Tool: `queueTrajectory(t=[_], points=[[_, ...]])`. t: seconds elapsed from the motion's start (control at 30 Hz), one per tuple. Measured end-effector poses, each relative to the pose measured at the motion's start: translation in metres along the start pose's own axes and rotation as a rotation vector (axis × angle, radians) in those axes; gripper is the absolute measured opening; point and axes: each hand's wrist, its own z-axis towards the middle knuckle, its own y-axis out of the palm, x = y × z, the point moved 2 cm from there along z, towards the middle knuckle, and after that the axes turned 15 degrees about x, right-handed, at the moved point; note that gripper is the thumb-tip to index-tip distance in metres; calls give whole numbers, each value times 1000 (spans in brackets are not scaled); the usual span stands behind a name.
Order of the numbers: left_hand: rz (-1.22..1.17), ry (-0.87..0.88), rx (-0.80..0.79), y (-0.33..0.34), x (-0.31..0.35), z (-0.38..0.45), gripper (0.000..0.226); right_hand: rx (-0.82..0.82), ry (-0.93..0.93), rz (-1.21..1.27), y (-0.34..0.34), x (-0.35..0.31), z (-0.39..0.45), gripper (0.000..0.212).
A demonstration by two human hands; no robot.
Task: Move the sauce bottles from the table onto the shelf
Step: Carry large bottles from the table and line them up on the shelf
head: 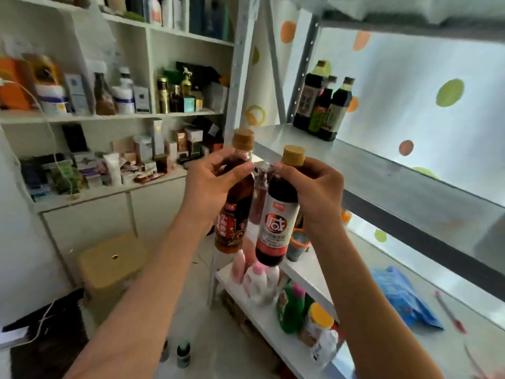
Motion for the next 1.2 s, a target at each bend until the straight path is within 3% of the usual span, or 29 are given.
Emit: queueTrajectory(t=[0.3,0.63,0.8,1.0,1.1,1.2], points=[[-29,-13,-183,55,-35,116,20,198,-75,-28,59,9,85,18],[-246,-118,-115,126,-64,201,27,230,-103,-55,85,5,185,21],[-243,-53,-106,177,-69,244,22,158,-199,-123,79,-4,255,20],[-195,23,-200,250,-90,291,25,209,-229,-144,63,7,349,28],[-145,126,-233,279,-101,313,17,237,-225,-157,58,20,389,28],[-52,204,-213,303,-117,343,24,254,-239,-196,57,35,422,30]])
